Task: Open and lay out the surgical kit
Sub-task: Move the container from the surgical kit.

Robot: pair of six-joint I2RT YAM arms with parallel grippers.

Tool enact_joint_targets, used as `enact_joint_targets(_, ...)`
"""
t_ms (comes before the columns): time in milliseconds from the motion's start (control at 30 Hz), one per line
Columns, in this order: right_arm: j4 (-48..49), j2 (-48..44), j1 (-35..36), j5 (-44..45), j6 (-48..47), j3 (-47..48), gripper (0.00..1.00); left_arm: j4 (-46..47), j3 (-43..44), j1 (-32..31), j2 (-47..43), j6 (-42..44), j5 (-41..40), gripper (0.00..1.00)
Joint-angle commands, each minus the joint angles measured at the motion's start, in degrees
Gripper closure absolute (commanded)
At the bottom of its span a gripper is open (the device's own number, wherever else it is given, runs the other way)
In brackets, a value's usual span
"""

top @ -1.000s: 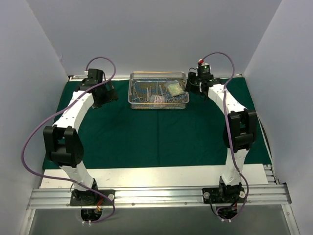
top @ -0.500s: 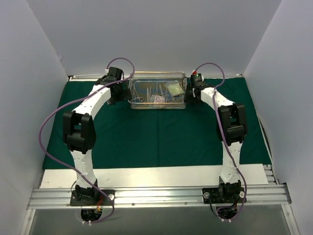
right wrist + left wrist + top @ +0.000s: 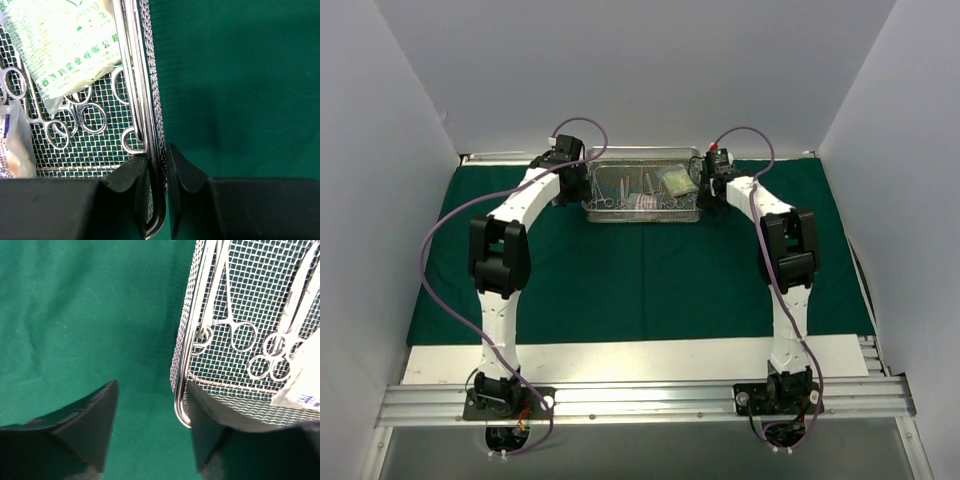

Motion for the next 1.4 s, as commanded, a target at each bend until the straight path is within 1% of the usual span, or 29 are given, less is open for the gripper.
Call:
enact_joint_targets(0, -2.0, 0.7, 0.8, 1.0, -0.4, 3.0, 0.89, 0.4, 3.3, -0.5, 1.4, 2.0, -1.0, 0.37)
enact_joint_targets(67, -2.2, 1.1, 1.0, 1.0, -0.4, 3.4, 0.9, -0.1, 4.0, -0.6, 2.9, 2.4, -1.0, 0.45)
enact_joint_targets(167, -2.2, 1.3, 1.2, 1.1, -0.4, 3.5, 0.92, -0.7, 4.8, -1.2, 4.5, 3.0, -1.0, 0.5)
enact_joint_targets(200, -2.2, 1.4, 1.3, 1.0, -0.5, 3.6, 0.95, -0.6, 4.9, -1.2, 5.0, 3.1, -0.9, 0.54)
enact_joint_targets(267, -2.2, 1.5, 1.4, 1.1, -0.4, 3.7, 0.97, -0.5, 5.2, -1.3, 5.6, 3.5, -0.8, 0.59)
enact_joint_targets(300, -2.1, 1.4, 1.4, 1.2, -0.6, 4.0, 0.99, -0.5, 5.4, -1.3, 6.1, 3.5, -0.7, 0.65)
enact_joint_targets(367, -2.1, 1.4, 1.5, 1.4, -0.8, 4.4, 1.0, -0.8, 5.8, -1.3, 6.6, 3.9, -0.6, 0.71)
enact_joint_targets(400, -2.2, 1.3, 1.5, 1.4, -1.0, 4.9, 1.0, -1.1, 6.7, -1.3, 7.1, 4.0, -0.7, 0.79)
enact_joint_targets(467, -2.4, 1.0, 1.4, 1.4, -1.4, 5.4, 1.0, -1.8, 7.7, -1.3, 7.4, 4.5, -0.9, 0.85)
enact_joint_targets(500, -2.4, 0.6, 1.5, 3.1, -1.9, 5.7, 1.0, -1.9, 8.1, -1.3, 7.3, 4.5, -0.9, 0.88)
enact_joint_targets(533, -2.5, 0.4, 1.5, 3.5, -2.2, 6.4, 1.0, -1.7, 8.2, -1.3, 7.0, 4.7, -0.9, 0.96)
enact_joint_targets(567, -2.6, 0.1, 1.5, 3.8, -2.5, 6.7, 1.0, -1.3, 8.2, -1.3, 6.7, 4.9, -1.0, 0.98)
enact_joint_targets(767, -2.4, -2.8, 1.2, 8.5, -5.3, 8.8, 1.0, 2.7, 6.6, -2.0, 2.8, 5.7, 0.5, 0.98)
enact_joint_targets(933, -2.6, -5.4, 0.1, 12.1, -6.5, 8.4, 1.0, 3.9, 6.8, -3.7, 0.6, 4.7, 0.7, 0.98)
enact_joint_targets(1167, -1.0, -11.9, -3.9, 14.0, -8.3, 2.6, 1.0, 6.5, 4.1, -8.0, -3.7, 0.6, 0.0, 0.98)
enact_joint_targets(1367, 1.0, -17.9, -9.8, 15.1, -10.2, -5.0, 1.0, 9.7, 0.2, -14.3, -5.7, -2.2, -1.2, 0.98)
